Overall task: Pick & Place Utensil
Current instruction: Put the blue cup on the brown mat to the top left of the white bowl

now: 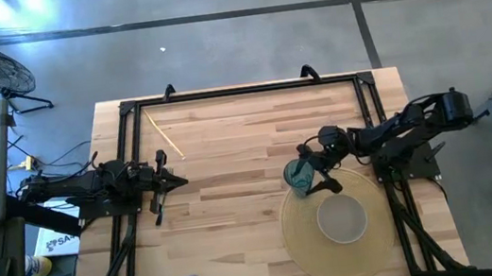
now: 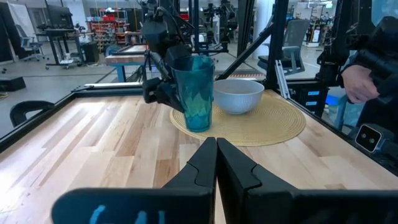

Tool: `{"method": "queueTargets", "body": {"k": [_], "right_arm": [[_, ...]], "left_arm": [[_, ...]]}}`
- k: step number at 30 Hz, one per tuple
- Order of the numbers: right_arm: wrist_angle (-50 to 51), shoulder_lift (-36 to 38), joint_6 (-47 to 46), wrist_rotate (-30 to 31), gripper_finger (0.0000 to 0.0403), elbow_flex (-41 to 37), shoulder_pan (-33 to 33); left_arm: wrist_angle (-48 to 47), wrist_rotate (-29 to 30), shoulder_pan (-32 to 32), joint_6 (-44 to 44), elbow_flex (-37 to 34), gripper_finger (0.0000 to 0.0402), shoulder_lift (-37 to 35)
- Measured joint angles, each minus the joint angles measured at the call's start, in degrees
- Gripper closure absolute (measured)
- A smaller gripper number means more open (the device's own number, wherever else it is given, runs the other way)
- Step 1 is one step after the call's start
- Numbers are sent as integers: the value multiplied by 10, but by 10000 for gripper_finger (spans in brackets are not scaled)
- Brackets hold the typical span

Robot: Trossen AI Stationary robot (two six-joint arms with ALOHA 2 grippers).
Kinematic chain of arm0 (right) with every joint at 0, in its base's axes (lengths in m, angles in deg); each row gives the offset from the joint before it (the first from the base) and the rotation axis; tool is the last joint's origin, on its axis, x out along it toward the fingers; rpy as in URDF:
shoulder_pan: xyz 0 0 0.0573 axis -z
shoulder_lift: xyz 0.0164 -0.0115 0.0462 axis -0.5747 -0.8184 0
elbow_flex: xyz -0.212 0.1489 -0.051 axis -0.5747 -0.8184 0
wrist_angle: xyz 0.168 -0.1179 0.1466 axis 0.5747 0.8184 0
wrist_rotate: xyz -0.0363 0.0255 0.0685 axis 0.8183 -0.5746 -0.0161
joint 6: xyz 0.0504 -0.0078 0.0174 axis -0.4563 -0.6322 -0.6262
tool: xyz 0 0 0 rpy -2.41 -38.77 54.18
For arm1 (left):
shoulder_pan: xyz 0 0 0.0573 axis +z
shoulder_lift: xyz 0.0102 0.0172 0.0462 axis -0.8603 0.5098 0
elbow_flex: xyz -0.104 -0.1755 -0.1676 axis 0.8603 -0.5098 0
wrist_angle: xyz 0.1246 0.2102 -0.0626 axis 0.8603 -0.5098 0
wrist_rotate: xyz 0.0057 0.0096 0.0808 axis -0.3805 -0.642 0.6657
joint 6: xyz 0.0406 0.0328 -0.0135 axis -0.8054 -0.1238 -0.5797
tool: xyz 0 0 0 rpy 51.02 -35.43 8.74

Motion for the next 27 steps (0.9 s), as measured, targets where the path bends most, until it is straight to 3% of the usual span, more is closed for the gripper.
{"method": "queueTargets", "body": {"k": [27], "right_arm": [[30,6,-17,8,43,1,0]], "left_arm": [[0,0,0,0,0,401,0]]}}
